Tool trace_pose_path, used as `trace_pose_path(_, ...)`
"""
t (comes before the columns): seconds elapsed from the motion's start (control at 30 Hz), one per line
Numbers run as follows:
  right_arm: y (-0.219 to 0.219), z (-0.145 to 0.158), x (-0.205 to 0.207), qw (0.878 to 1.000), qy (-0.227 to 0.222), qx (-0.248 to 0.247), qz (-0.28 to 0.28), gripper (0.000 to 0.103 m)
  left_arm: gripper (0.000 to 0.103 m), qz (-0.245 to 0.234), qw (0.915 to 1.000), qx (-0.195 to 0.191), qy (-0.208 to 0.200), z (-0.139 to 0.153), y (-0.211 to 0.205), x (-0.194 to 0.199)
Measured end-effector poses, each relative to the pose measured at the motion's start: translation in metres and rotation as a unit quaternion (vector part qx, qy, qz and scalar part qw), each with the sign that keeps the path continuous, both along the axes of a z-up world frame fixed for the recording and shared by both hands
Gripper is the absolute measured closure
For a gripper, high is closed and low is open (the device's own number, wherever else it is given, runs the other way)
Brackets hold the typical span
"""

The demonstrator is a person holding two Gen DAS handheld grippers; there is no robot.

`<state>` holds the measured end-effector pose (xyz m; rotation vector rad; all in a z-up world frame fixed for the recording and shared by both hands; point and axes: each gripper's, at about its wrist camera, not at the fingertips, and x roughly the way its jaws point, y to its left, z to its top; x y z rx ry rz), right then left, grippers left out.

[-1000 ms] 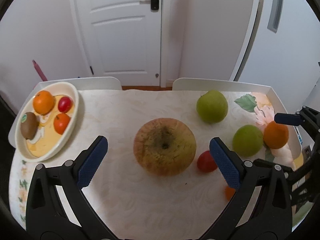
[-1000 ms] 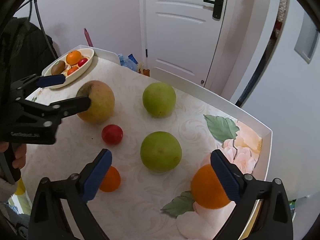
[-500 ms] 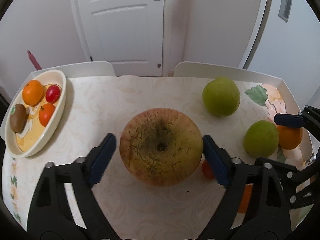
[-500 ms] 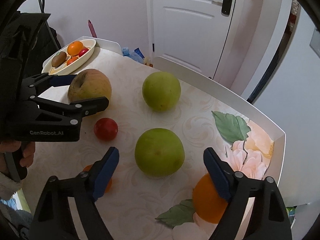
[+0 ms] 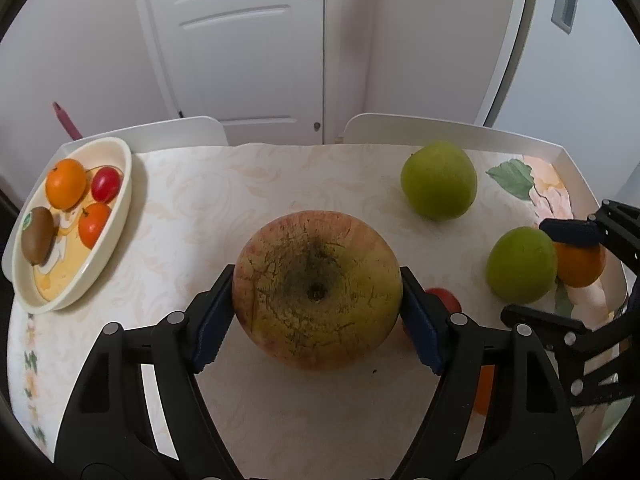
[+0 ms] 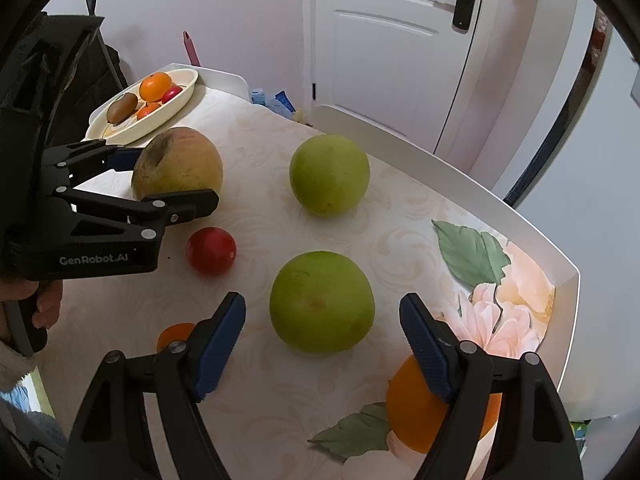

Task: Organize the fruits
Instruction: 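Grasp the large russet apple with the left gripper while the right gripper grasps the large green apple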

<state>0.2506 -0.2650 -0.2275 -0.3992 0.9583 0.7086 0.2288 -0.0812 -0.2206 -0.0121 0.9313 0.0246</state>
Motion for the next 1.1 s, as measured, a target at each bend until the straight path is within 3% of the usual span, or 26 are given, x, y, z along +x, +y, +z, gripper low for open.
trace_pose_path(0.3,0.006,-0.004,0.001,1.000,-0.006,-0.011,0.011,0.038,0.022,0.009,1.0000,-0.001,0.002,0.000,0.006,-0.013)
trace_pose_path(0.53,0.008,-0.006,0.000,1.000,-0.009,-0.022,0.013,0.054,0.022,0.015,0.9999,0.000,0.000,0.005,0.010,-0.021)
trace_pose_path(0.8,0.009,0.000,-0.005,1.000,-0.015,-0.024,0.013,0.054,0.022,0.023,0.9997,0.000,-0.008,0.020,0.016,-0.033)
trace_pose_path(1.1,0.014,0.030,-0.018,1.000,-0.026,-0.002,0.004,0.054,0.022,0.042,0.9988,-0.004,-0.023,0.051,0.036,-0.057)
